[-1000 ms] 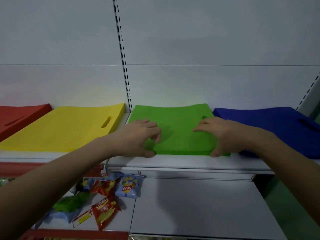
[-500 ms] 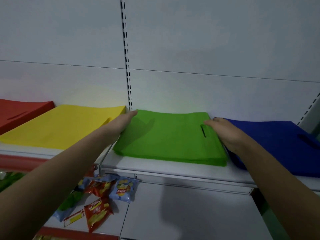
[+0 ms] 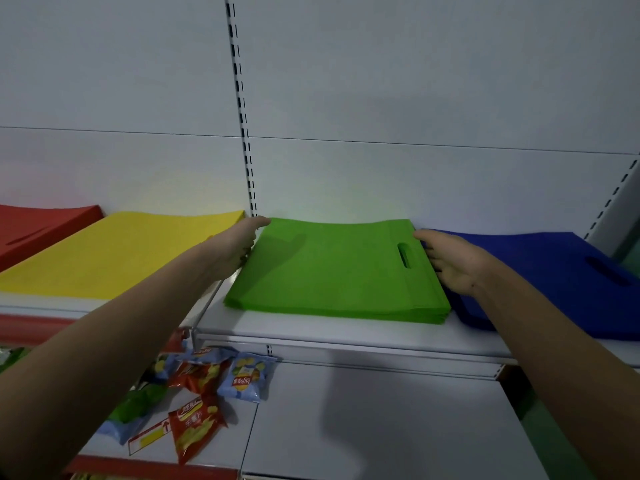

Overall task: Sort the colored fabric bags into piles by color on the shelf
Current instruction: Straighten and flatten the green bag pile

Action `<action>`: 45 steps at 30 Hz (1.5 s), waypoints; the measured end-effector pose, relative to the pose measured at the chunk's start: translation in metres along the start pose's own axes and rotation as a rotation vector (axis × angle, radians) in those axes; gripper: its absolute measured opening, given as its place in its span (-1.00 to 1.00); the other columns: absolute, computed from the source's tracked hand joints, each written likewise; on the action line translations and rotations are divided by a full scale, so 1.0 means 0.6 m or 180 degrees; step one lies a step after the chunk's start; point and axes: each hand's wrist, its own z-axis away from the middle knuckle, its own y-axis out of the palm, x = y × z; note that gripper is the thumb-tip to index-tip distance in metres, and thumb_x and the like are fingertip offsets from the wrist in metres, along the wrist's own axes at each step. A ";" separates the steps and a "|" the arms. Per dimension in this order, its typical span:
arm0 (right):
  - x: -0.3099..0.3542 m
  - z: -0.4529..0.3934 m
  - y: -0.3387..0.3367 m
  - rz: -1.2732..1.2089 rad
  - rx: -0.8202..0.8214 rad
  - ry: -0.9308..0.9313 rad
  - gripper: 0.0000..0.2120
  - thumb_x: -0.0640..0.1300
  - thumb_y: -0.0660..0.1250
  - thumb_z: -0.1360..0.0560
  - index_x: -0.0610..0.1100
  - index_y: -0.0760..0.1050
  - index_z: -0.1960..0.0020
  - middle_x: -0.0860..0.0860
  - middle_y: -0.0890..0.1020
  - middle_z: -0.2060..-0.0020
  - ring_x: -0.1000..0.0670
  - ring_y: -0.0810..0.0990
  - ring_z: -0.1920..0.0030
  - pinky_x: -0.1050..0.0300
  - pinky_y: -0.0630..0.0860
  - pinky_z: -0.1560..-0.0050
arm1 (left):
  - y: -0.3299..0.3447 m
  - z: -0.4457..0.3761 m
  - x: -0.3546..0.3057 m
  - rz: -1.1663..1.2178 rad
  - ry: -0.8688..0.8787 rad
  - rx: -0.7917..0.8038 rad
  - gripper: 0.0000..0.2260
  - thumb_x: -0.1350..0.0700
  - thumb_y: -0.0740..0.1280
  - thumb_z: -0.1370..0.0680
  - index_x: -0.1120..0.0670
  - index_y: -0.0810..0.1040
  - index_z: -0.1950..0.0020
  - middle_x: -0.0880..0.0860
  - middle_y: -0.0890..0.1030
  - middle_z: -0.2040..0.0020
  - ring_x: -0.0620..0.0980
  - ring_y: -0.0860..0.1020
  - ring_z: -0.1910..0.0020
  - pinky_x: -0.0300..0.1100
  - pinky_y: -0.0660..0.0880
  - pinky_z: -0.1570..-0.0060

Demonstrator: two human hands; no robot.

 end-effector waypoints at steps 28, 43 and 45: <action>0.011 0.005 0.008 -0.0135 0.0123 0.0227 -0.62 -0.02 0.18 -0.64 -0.28 0.43 -0.31 -0.15 0.59 -0.10 -0.05 0.57 -0.02 0.06 0.50 0.03 | -0.016 -0.040 -0.003 0.0072 -0.0076 0.0241 -0.34 -0.08 0.23 -0.62 0.23 0.09 -0.58 0.13 0.28 -0.53 0.03 0.35 -0.43 -0.13 0.34 -0.26; 0.013 -0.007 0.009 0.0112 0.0116 0.0190 -0.74 -0.03 0.16 -0.65 -0.21 0.50 -0.02 -0.11 0.61 0.00 -0.05 0.56 0.00 0.07 0.50 0.00 | -0.013 -0.062 0.001 -0.0230 -0.0011 0.0247 -0.39 -0.05 0.21 -0.63 0.20 0.12 -0.58 0.13 0.22 -0.56 0.03 0.26 -0.49 -0.15 0.26 -0.31; 0.014 -0.017 0.010 0.0258 -0.0193 -0.0031 -0.78 -0.03 0.20 -0.62 -0.18 0.47 -0.06 -0.05 0.57 -0.03 -0.03 0.53 -0.06 0.07 0.46 -0.13 | -0.009 -0.063 0.001 -0.0591 0.0297 0.0013 -0.45 -0.02 0.22 -0.64 0.18 0.18 -0.56 0.11 0.21 -0.57 0.06 0.21 -0.52 -0.14 0.20 -0.36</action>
